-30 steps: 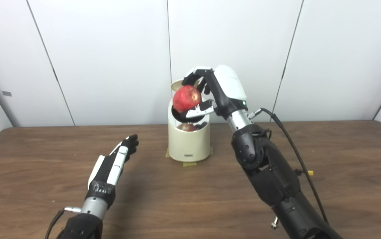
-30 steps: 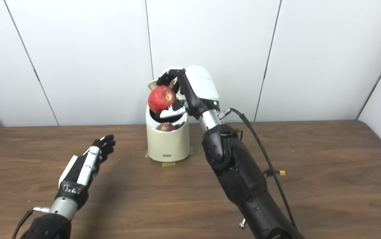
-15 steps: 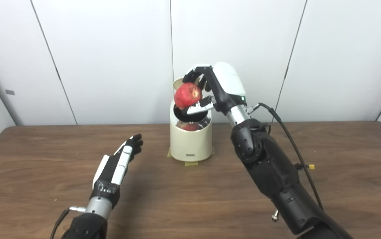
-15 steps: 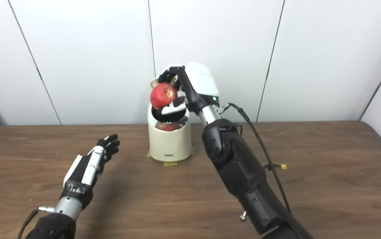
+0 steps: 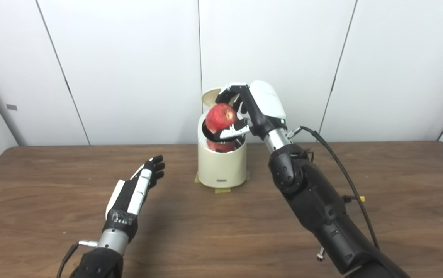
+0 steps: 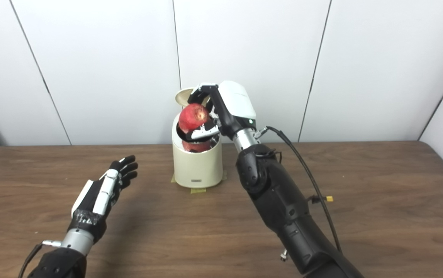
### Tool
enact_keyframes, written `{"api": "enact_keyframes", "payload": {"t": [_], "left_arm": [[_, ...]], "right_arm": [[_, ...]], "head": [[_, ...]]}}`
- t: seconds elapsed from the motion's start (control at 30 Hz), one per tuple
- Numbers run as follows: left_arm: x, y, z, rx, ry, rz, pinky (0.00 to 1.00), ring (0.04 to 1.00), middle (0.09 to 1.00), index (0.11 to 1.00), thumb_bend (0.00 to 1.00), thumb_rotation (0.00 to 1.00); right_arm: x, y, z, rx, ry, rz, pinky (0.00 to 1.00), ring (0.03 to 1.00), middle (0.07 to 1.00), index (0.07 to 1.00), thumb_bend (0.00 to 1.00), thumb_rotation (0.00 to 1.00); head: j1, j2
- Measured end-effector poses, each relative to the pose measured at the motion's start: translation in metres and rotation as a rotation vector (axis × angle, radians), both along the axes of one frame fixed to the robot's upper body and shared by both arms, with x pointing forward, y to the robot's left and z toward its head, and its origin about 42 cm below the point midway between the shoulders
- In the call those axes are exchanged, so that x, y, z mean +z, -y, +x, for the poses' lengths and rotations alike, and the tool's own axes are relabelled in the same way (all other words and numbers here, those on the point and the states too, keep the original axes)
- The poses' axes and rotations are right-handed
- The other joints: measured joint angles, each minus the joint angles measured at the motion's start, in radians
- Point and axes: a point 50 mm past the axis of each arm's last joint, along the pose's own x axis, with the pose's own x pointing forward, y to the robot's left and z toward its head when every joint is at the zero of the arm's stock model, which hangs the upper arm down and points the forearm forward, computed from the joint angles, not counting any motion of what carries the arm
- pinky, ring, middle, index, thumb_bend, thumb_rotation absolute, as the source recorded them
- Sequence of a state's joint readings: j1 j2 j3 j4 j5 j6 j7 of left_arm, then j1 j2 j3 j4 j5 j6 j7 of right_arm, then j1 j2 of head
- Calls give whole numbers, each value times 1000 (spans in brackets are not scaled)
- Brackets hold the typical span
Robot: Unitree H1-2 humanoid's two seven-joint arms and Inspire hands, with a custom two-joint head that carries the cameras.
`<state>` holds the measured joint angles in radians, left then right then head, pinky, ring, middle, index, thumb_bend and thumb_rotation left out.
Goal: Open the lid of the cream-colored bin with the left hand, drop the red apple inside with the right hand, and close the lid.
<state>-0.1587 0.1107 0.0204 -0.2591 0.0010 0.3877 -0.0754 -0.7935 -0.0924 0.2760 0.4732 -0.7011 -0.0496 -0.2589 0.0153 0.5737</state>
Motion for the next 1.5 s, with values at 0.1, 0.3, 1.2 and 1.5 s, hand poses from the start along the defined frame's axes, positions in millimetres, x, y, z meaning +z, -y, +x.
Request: {"api": "enact_keyframes", "payload": {"t": [0.1,0.3,1.2,1.5], "left_arm": [[0,-1,0,2,0,-7,975,906,914,913,625,1000],[0,0,0,-4,-1,-11,996,914,918,919,630,1000],[5,-1,-4,-9,19,-35,949,883,887,908,626,1000],[4,-1,-5,-9,16,-36,969,892,894,916,621,1000]], "right_arm": [[-1,0,1,-5,4,0,317,392,512,513,495,0],[-2,-1,2,-7,6,-8,323,389,509,514,495,0],[-4,-4,2,-83,-114,-156,861,938,888,677,812,254],[-1,-2,-1,-92,-101,-146,715,822,784,644,789,208]], "head": [[2,5],[-9,6],[-35,17],[-37,18]]}}
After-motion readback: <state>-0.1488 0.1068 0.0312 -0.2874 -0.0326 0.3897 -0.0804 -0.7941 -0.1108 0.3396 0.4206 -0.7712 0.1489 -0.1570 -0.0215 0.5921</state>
